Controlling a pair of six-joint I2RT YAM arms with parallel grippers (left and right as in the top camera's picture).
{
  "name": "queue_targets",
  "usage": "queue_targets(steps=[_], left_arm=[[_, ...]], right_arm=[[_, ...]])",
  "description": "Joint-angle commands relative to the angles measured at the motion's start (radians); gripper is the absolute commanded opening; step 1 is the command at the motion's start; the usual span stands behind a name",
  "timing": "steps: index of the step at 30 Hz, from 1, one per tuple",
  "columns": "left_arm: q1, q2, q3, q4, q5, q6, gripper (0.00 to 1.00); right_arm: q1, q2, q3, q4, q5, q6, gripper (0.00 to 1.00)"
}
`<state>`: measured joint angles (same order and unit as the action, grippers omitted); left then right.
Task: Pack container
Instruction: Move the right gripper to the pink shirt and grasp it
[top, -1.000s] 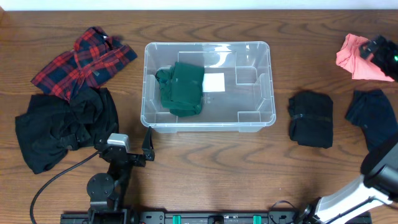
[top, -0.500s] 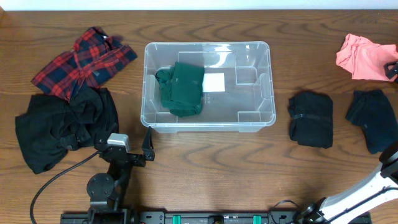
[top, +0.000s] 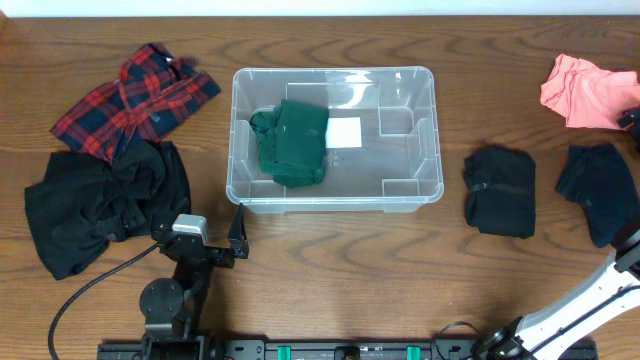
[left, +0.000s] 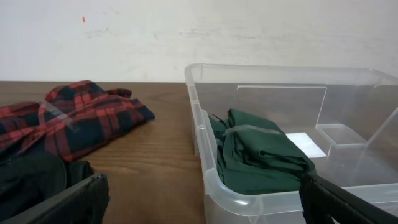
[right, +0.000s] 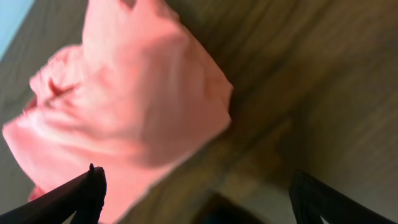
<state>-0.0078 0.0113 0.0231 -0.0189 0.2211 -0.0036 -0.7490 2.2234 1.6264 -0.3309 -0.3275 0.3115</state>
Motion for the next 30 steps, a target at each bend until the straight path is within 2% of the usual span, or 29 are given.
queue_targets(steps=[1,11,15,17,20,25,29,30], left_arm=[[-0.003,0.001,-0.019,-0.032,0.006,-0.002,0.98],[-0.003,0.001,-0.019,-0.032,0.006,-0.002,0.98],[-0.003,0.001,-0.019,-0.032,0.006,-0.002,0.98],[-0.003,0.001,-0.019,-0.032,0.006,-0.002,0.98],[-0.003,0.001,-0.019,-0.032,0.006,-0.002,0.98],[-0.003,0.001,-0.019,-0.032,0.006,-0.002,0.98],[-0.003,0.001,-0.019,-0.032,0.006,-0.002,0.98],[-0.003,0.001,-0.019,-0.032,0.006,-0.002,0.98]], right_arm=[[0.036,0.052,-0.003,0.023,0.039,0.101,0.92],[0.087,0.159,-0.003,0.09,0.084,0.234,0.93],[0.09,0.163,-0.003,0.116,0.106,0.238,0.88],[0.09,0.163,-0.003,0.13,0.112,0.237,0.8],[0.09,0.163,-0.003,0.142,0.111,0.233,0.56],[0.09,0.163,-0.003,0.142,0.081,0.154,0.29],[0.09,0.154,-0.003,0.14,0.024,0.119,0.01],[0.09,0.15,-0.003,0.14,0.008,0.117,0.01]])
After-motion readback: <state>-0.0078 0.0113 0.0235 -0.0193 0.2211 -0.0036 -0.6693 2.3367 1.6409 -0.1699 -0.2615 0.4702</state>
